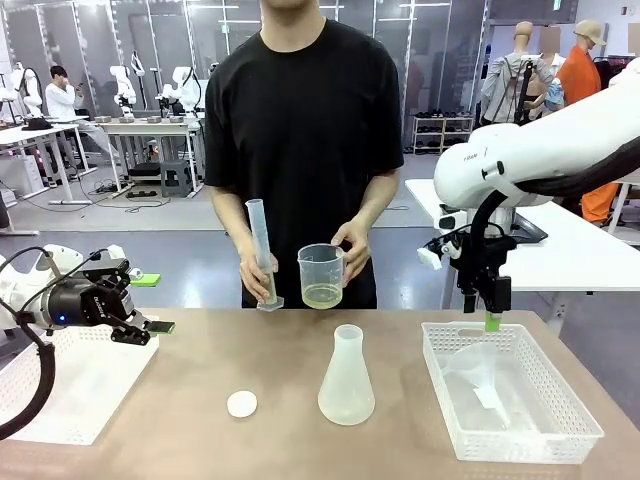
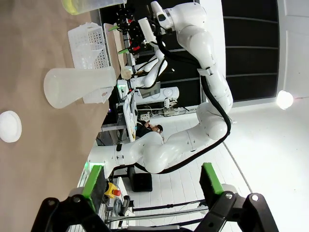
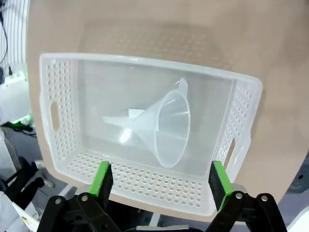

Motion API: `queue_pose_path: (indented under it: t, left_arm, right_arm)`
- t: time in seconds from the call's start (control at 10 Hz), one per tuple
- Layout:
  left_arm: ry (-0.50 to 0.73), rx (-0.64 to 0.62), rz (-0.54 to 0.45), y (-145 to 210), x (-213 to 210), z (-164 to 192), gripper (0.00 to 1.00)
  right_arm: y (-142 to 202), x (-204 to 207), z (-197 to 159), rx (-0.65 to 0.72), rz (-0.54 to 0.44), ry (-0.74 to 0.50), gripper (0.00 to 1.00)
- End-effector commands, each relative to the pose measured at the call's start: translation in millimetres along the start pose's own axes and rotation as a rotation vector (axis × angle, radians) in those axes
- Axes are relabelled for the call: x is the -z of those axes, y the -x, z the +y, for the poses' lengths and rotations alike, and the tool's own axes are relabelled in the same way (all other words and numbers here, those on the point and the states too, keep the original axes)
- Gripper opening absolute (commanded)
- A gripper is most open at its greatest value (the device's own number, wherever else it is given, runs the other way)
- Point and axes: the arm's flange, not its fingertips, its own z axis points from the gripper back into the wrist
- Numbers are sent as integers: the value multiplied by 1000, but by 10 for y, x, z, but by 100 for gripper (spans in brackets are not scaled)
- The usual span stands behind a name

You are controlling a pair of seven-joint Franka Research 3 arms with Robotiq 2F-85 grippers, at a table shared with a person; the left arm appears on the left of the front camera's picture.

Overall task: Prepare the solutions needed for the experiment.
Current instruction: Pick up the Plastic Funnel and insert it into the Big flask.

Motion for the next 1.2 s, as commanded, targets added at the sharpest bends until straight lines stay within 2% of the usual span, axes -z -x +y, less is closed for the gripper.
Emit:
queue_pose_path:
  t: [0.0, 0.5, 1.1]
  left_arm:
    - [15, 5, -8, -15, 14, -23, 100]
    - [15, 5, -8, -15, 14, -23, 100]
    - [15, 5, -8, -15, 14, -23, 100]
  right_arm:
    - [38, 53, -120, -25, -13, -21, 100]
    - [77, 353, -269, -62, -40, -117, 100]
    - [70, 543, -260, -86, -35, -232, 100]
